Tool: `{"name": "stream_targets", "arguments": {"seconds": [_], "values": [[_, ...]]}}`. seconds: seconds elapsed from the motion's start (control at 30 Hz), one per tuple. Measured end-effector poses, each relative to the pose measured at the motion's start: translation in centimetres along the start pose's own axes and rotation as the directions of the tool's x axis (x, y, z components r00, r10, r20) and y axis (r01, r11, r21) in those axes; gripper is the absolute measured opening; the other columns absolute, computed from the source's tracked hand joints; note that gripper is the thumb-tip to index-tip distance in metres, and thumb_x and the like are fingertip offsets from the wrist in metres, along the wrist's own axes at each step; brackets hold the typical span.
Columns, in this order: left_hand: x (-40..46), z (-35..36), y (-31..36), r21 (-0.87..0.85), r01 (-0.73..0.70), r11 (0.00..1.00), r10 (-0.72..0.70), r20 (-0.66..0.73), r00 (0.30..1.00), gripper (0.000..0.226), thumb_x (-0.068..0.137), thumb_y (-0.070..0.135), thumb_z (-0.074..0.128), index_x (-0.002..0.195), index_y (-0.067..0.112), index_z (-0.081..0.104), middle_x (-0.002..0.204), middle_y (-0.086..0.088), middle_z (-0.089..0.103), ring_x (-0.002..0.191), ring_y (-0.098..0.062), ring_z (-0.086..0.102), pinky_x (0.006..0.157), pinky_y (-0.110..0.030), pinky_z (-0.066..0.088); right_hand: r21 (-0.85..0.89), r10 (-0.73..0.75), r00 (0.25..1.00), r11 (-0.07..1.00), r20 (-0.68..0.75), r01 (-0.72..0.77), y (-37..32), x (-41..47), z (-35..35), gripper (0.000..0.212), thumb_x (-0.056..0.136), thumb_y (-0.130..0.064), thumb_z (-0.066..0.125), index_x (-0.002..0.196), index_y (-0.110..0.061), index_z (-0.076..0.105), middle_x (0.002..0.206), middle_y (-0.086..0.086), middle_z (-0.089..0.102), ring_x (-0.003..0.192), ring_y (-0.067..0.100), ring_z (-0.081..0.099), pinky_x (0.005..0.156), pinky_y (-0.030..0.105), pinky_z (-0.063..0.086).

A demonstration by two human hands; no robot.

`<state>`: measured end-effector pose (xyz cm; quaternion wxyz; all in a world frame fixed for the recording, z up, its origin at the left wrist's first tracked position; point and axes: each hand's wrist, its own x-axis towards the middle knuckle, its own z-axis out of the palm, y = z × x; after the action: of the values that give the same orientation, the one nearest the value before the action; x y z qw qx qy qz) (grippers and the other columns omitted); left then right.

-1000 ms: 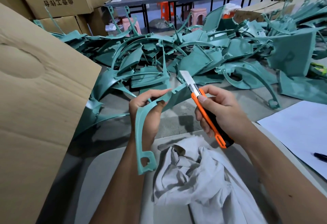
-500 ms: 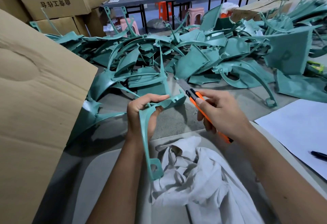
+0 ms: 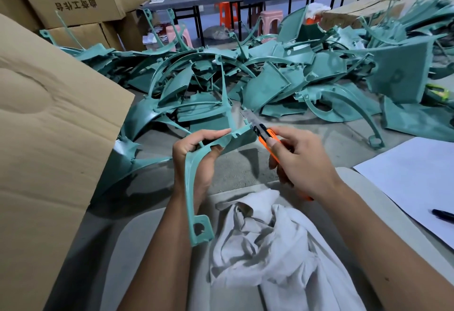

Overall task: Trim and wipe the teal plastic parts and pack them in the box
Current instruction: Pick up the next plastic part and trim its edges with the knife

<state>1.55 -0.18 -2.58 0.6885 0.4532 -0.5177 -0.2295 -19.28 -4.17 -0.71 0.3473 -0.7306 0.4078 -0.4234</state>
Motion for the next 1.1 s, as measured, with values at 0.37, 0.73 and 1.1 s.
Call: {"name": "stream_targets", "arguments": {"seconds": [0.37,0.73,1.1], "values": [[0.1,-0.1,-0.1,0.026,-0.011,1.000,0.010,0.025,1.000,0.021,0.082,0.004,0.078,0.096,0.018,0.082,0.097,-0.001,0.079,0.092,-0.016,0.074,0.080,-0.021,0.055,-0.351,0.122,0.989,0.925,-0.084,-0.144,0.8,0.7,-0.7,0.019,0.104,-0.020,0.058,0.105,-0.021,0.076,0.066,-0.002,0.064,0.053,0.015,0.056,0.055,0.028,0.044],[0.0,0.1,0.6,-0.021,0.039,0.999,-0.040,-0.048,0.998,0.023,0.082,-0.009,0.076,0.093,0.011,0.081,0.099,-0.008,0.079,0.097,-0.026,0.074,0.081,-0.026,0.056,-0.196,0.150,0.988,0.969,-0.032,-0.153,1.1,0.7,-0.6,0.020,0.104,-0.020,0.057,0.101,-0.025,0.076,0.063,0.002,0.066,0.046,0.010,0.055,0.051,0.025,0.045],[-0.1,0.1,1.8,-0.017,0.099,0.995,-0.100,-0.130,0.986,0.040,0.082,-0.002,0.076,0.083,0.038,0.081,0.090,0.009,0.079,0.090,-0.006,0.073,0.078,-0.017,0.054,-0.238,-0.064,0.994,0.970,-0.090,0.041,0.3,0.4,0.1,0.026,0.104,-0.018,0.060,0.126,-0.022,0.072,0.073,-0.011,0.065,0.059,0.008,0.060,0.059,0.029,0.049]]}}
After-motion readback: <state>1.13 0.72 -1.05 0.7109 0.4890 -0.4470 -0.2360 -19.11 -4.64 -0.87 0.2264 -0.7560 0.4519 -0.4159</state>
